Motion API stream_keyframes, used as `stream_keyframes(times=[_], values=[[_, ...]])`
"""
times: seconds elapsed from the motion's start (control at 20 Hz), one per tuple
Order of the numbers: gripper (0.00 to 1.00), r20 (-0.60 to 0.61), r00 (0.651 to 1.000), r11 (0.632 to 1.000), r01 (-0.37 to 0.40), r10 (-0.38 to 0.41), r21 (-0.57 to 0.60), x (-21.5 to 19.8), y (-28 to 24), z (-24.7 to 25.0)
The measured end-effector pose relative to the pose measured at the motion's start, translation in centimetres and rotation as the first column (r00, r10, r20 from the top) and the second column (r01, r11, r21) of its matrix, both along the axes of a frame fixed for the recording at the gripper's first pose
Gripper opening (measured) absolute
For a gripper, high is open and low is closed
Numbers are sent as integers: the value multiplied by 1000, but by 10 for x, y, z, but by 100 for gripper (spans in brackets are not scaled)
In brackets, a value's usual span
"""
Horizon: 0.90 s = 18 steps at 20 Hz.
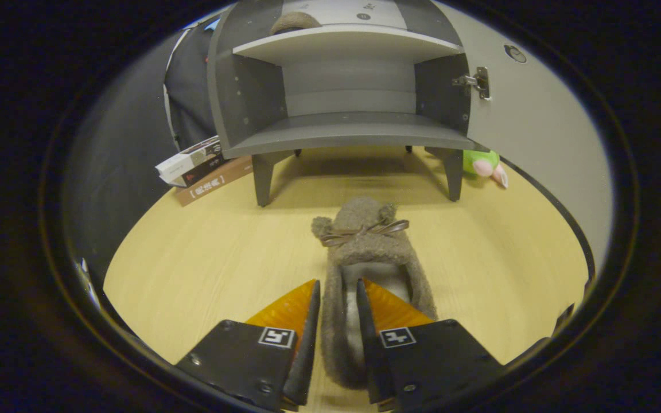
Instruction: Open the shoe cabinet door, grab the shoes and put them into the shoe cabinet, then close the shoe cabinet door.
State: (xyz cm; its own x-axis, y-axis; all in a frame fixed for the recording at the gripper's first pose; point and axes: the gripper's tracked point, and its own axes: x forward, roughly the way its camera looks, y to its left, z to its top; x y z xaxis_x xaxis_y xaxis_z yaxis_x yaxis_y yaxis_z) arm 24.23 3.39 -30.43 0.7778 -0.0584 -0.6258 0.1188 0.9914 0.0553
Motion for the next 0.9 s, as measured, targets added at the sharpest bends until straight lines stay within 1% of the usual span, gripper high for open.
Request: stream_keyframes(times=[0.05,0.15,0.25,0.4,0.45,0.55,0.7,0.9], values=[[32,13,1000,1000,0,0,17,3,0,-1],[29,40,999,999,-33,32,35,10,2,-4],[27,62,997,997,-51,47,62,11,5,-5],[20,92,992,991,-93,84,98,10,7,0],[15,105,990,988,-106,94,116,8,7,3],[11,121,987,982,-120,102,149,3,7,7],[9,141,978,970,-178,155,165,-14,12,21],[9,187,967,964,-203,170,172,-34,13,50]])
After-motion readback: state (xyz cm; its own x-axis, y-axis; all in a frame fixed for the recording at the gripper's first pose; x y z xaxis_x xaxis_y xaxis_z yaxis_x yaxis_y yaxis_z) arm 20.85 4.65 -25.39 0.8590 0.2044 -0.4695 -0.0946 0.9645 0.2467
